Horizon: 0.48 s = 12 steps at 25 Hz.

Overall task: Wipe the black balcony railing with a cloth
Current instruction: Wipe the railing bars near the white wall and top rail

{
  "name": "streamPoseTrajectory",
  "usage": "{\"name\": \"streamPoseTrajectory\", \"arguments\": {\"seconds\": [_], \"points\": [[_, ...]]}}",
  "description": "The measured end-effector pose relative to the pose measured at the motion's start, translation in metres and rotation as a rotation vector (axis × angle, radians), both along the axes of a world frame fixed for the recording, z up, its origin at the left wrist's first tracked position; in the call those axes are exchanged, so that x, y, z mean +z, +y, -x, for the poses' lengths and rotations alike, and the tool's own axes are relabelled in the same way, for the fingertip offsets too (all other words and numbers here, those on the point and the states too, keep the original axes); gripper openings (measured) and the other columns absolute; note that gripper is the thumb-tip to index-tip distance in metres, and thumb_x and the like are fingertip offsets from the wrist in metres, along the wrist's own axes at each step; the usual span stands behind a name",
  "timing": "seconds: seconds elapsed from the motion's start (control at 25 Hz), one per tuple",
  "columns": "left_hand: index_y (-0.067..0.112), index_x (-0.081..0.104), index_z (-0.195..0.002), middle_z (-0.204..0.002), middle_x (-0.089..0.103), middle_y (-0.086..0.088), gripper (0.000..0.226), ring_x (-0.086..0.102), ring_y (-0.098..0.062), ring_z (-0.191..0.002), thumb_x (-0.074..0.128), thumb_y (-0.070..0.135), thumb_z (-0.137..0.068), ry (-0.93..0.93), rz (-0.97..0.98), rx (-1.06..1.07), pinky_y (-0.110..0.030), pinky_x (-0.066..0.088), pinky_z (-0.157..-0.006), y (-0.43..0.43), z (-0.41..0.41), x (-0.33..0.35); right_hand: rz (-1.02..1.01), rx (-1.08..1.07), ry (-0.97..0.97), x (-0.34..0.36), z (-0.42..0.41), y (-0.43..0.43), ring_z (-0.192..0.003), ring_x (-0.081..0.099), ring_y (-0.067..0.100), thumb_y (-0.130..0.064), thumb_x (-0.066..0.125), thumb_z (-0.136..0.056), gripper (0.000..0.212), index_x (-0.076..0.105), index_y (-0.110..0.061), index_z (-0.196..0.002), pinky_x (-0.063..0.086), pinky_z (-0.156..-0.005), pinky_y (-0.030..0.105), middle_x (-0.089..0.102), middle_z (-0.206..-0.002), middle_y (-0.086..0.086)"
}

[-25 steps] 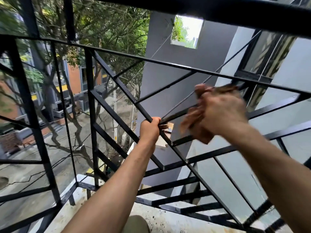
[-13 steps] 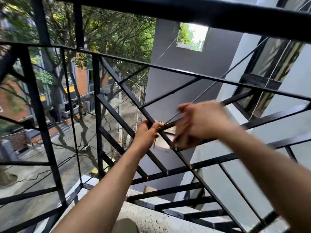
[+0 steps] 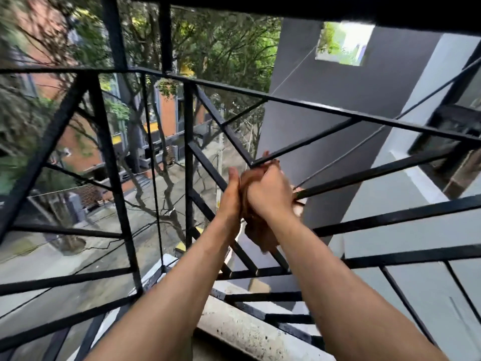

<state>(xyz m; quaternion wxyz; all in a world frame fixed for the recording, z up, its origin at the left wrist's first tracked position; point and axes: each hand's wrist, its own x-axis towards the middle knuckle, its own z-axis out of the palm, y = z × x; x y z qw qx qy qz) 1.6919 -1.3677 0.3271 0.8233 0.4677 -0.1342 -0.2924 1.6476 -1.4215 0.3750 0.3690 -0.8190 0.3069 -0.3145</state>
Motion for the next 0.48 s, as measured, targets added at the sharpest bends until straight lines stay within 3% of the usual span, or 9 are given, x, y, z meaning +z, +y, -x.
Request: {"name": "streamPoseTrajectory", "arguments": {"seconds": [0.04, 0.08, 0.12, 0.24, 0.32, 0.36, 0.4, 0.48], "points": [[0.013, 0.071, -0.102, -0.089, 0.077, -0.007, 0.072, 0.073, -0.021, -0.090, 0.018, 0.062, -0.103, -0.009, 0.052, 0.030, -0.027, 0.059, -0.072, 0.003, -0.006, 0.005, -0.279, 0.079, -0.240, 0.003, -0.008, 0.004, -0.099, 0.068, 0.029, -0.033, 0.059, -0.071, 0.031, 0.064, -0.022, -0.099, 0.054, -0.094, 0.044, 0.067, -0.093, -0.005], [0.014, 0.070, -0.104, -0.091, 0.077, -0.006, 0.068, 0.074, -0.018, -0.088, 0.019, 0.060, -0.104, -0.027, 0.084, 0.036, -0.026, 0.059, -0.071, 0.007, -0.009, 0.014, -0.370, 0.104, -0.319, 0.003, -0.011, 0.005, -0.099, 0.069, 0.028, -0.036, 0.058, -0.069, 0.036, 0.066, -0.021, -0.101, 0.056, -0.093, 0.044, 0.070, -0.095, -0.004], [0.015, 0.069, -0.103, -0.092, 0.077, -0.006, 0.067, 0.074, -0.016, -0.086, 0.020, 0.060, -0.104, -0.053, 0.073, 0.036, -0.025, 0.058, -0.069, 0.008, -0.017, 0.019, -0.269, 0.139, -0.242, 0.006, -0.005, 0.003, -0.098, 0.069, 0.029, -0.040, 0.058, -0.071, 0.042, 0.066, -0.020, -0.108, 0.057, -0.091, 0.044, 0.072, -0.100, -0.001], [0.018, 0.068, -0.093, -0.091, 0.075, -0.005, 0.060, 0.069, -0.021, -0.088, 0.030, 0.063, -0.102, -0.163, -0.067, 0.094, -0.028, 0.051, -0.069, 0.004, -0.027, 0.035, 0.623, 0.186, 0.362, -0.002, 0.034, -0.014, -0.092, 0.068, 0.036, -0.036, 0.060, -0.087, 0.038, 0.052, -0.015, -0.119, 0.054, -0.076, 0.040, 0.069, -0.108, 0.008], [0.017, 0.063, -0.091, -0.099, 0.074, -0.012, 0.055, 0.068, -0.023, -0.086, 0.035, 0.064, -0.100, -0.150, -0.111, 0.053, -0.030, 0.049, -0.069, -0.005, -0.026, 0.045, 0.874, 0.071, 0.581, -0.006, 0.050, -0.013, -0.095, 0.066, 0.033, -0.028, 0.056, -0.093, 0.032, 0.049, -0.013, -0.121, 0.045, -0.071, 0.037, 0.065, -0.113, 0.009], [0.017, 0.060, -0.090, -0.102, 0.074, -0.016, 0.055, 0.068, -0.026, -0.088, 0.034, 0.064, -0.100, -0.152, -0.105, 0.023, -0.033, 0.048, -0.071, -0.011, -0.028, 0.044, 0.851, 0.062, 0.545, -0.003, 0.047, -0.006, -0.098, 0.065, 0.030, -0.025, 0.056, -0.094, 0.033, 0.050, -0.013, -0.123, 0.043, -0.072, 0.036, 0.064, -0.115, 0.008], [0.016, 0.059, -0.087, -0.098, 0.074, -0.017, 0.056, 0.067, -0.027, -0.089, 0.032, 0.063, -0.101, -0.150, -0.098, 0.023, -0.035, 0.050, -0.074, -0.015, -0.028, 0.044, 0.672, 0.014, 0.387, -0.005, 0.038, 0.004, -0.097, 0.065, 0.025, -0.022, 0.057, -0.093, 0.032, 0.053, -0.015, -0.124, 0.045, -0.072, 0.035, 0.065, -0.113, 0.005], [0.007, 0.060, -0.086, -0.082, 0.072, -0.017, 0.066, 0.066, -0.029, -0.083, 0.030, 0.065, -0.099, -0.097, -0.035, 0.001, -0.035, 0.055, -0.078, -0.015, -0.037, 0.042, -0.152, 0.018, -0.198, -0.004, 0.020, 0.031, -0.081, 0.067, 0.008, -0.010, 0.058, -0.085, 0.031, 0.063, -0.017, -0.116, 0.052, -0.067, 0.027, 0.070, -0.094, -0.005]]}}
